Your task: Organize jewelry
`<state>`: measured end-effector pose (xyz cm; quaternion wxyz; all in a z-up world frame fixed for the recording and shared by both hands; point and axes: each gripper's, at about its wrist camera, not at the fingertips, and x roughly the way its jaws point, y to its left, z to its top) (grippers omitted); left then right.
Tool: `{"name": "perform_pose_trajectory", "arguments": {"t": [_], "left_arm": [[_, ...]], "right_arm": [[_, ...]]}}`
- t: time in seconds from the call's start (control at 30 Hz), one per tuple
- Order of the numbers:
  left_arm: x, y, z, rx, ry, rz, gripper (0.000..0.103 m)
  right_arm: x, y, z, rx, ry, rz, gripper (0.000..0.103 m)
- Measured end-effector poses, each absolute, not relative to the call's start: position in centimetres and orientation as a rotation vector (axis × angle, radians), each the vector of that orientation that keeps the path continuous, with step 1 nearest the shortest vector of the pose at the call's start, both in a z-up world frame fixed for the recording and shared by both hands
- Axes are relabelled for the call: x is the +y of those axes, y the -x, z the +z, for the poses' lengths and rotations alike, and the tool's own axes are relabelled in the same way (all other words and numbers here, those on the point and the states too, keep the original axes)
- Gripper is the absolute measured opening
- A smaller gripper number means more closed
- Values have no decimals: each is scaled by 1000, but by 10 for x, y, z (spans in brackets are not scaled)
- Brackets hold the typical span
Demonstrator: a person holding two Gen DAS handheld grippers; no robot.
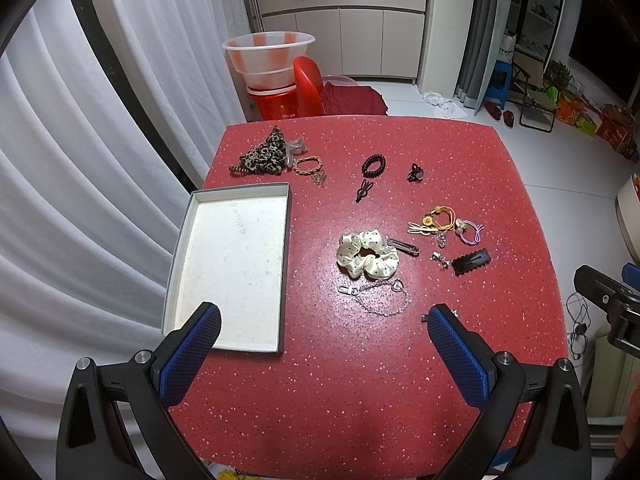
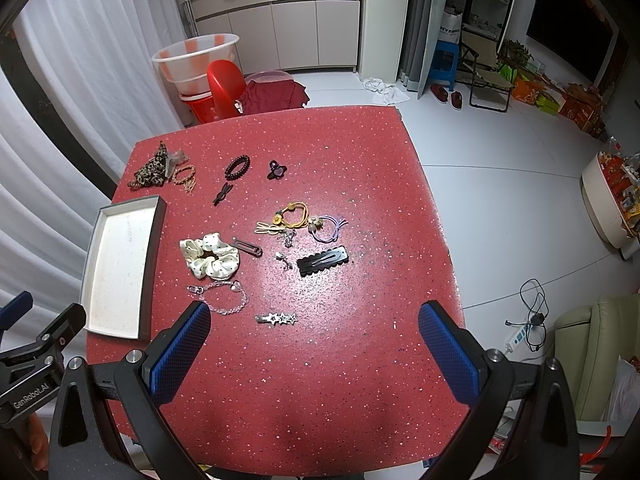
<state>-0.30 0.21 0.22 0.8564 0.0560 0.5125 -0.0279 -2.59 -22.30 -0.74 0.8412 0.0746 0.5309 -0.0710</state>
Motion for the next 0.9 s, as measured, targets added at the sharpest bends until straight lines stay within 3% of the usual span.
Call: {"name": "perform_pose_trajectory", "arguments": {"t": [0.43,0.9], "left_arm": [[7,2,-6,1096,-106,-74,103],[32,-26,-63,1217,-99,-212,103]], "right_arm": [[-222,28,-14,1140,-178,-148,103],[-225,34,-77,1278,-373,-245,103]]}}
